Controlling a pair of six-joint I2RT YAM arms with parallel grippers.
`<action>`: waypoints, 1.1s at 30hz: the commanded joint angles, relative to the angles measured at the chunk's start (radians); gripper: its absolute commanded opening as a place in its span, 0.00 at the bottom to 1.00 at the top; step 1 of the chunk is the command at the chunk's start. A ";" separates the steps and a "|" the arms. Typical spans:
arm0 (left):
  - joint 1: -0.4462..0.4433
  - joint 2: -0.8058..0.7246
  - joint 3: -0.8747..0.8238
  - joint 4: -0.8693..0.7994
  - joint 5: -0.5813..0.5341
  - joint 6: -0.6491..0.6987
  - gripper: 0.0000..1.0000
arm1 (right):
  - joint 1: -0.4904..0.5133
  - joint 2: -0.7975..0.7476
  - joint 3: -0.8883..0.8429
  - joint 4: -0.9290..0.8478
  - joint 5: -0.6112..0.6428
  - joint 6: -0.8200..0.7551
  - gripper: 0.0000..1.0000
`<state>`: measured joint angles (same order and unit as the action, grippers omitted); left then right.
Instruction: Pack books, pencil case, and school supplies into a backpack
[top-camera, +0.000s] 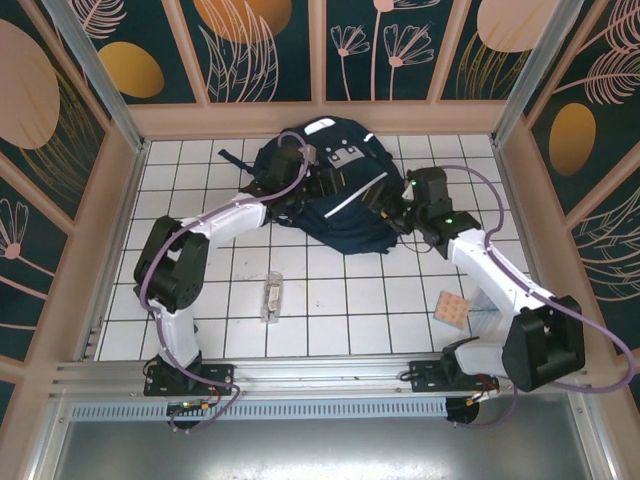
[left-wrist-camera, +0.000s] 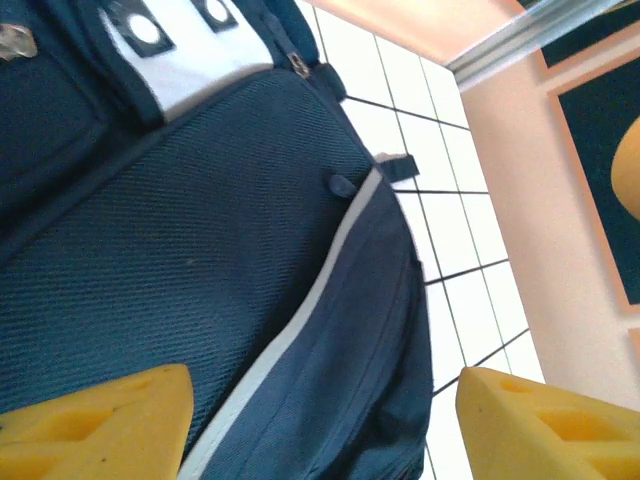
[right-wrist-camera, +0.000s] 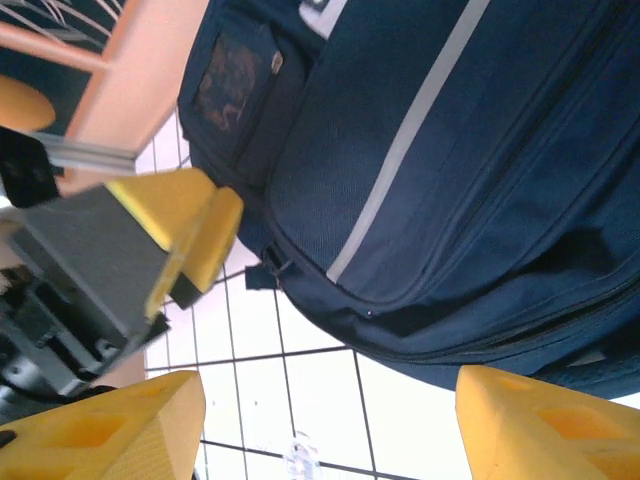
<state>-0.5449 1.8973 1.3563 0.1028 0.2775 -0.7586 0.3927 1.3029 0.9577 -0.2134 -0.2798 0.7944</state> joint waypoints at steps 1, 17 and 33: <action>0.052 -0.095 -0.075 0.069 -0.047 -0.023 0.73 | 0.065 0.061 0.017 0.032 0.083 0.017 0.68; 0.264 -0.024 -0.309 0.277 -0.051 -0.141 0.63 | 0.262 0.345 0.126 0.217 0.040 0.121 0.67; 0.262 0.182 -0.278 0.452 0.027 -0.281 0.20 | 0.321 0.390 0.125 0.282 0.018 0.159 0.65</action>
<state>-0.2813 2.0502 1.0660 0.4747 0.2584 -0.9939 0.6861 1.6592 1.0542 0.0196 -0.2523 0.9268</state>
